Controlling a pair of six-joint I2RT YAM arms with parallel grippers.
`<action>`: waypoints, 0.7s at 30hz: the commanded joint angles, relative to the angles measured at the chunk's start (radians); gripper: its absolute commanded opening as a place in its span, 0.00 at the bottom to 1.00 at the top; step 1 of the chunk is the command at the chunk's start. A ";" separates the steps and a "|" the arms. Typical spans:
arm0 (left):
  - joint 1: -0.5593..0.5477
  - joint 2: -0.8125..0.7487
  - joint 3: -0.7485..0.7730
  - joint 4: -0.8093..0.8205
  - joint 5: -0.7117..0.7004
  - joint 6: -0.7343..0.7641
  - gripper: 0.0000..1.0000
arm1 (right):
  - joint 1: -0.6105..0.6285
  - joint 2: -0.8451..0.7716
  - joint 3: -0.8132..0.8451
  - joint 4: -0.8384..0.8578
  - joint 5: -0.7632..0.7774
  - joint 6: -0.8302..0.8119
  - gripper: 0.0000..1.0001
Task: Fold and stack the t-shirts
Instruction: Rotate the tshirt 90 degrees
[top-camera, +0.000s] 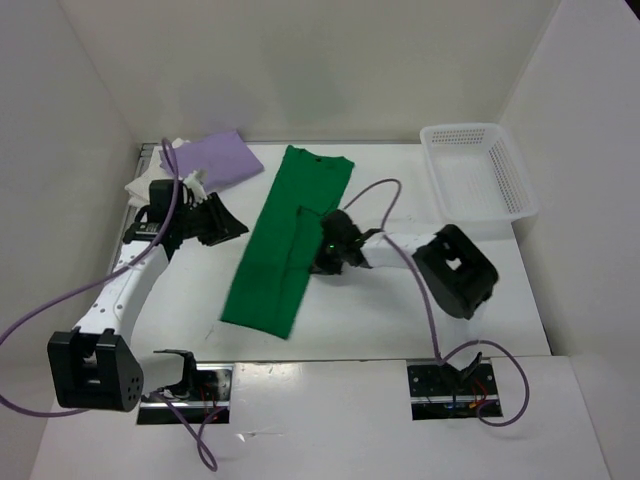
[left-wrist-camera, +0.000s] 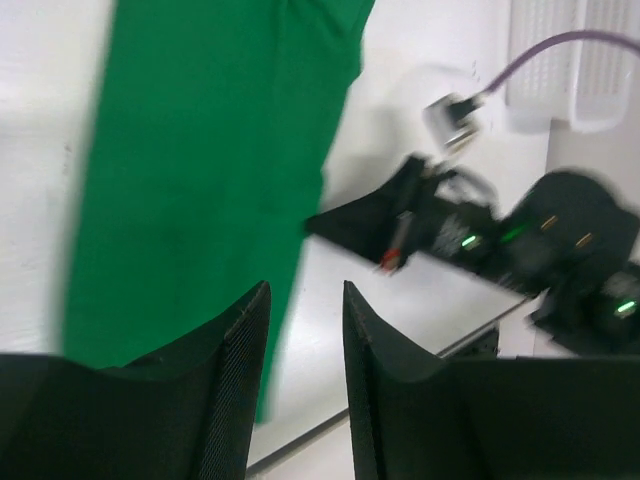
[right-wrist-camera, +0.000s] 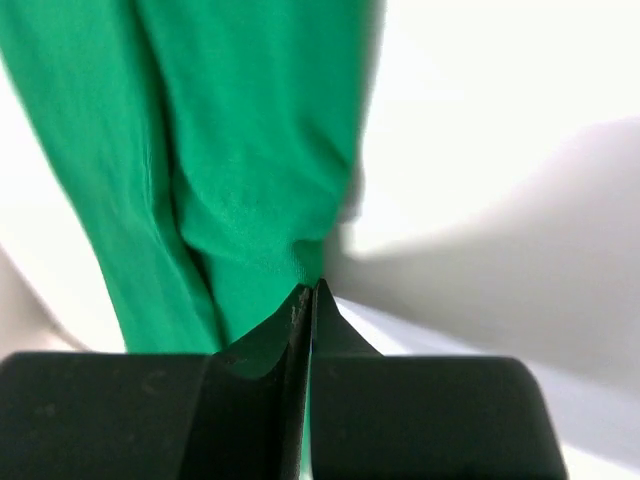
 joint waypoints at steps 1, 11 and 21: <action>-0.059 0.044 -0.023 0.039 0.025 -0.001 0.43 | -0.132 -0.159 -0.118 -0.177 0.008 -0.201 0.00; -0.259 0.119 -0.102 -0.093 -0.044 -0.010 0.45 | -0.265 -0.548 -0.354 -0.290 -0.048 -0.202 0.59; -0.319 0.084 -0.273 -0.141 -0.034 -0.110 0.54 | -0.090 -0.809 -0.641 -0.264 -0.074 0.080 0.57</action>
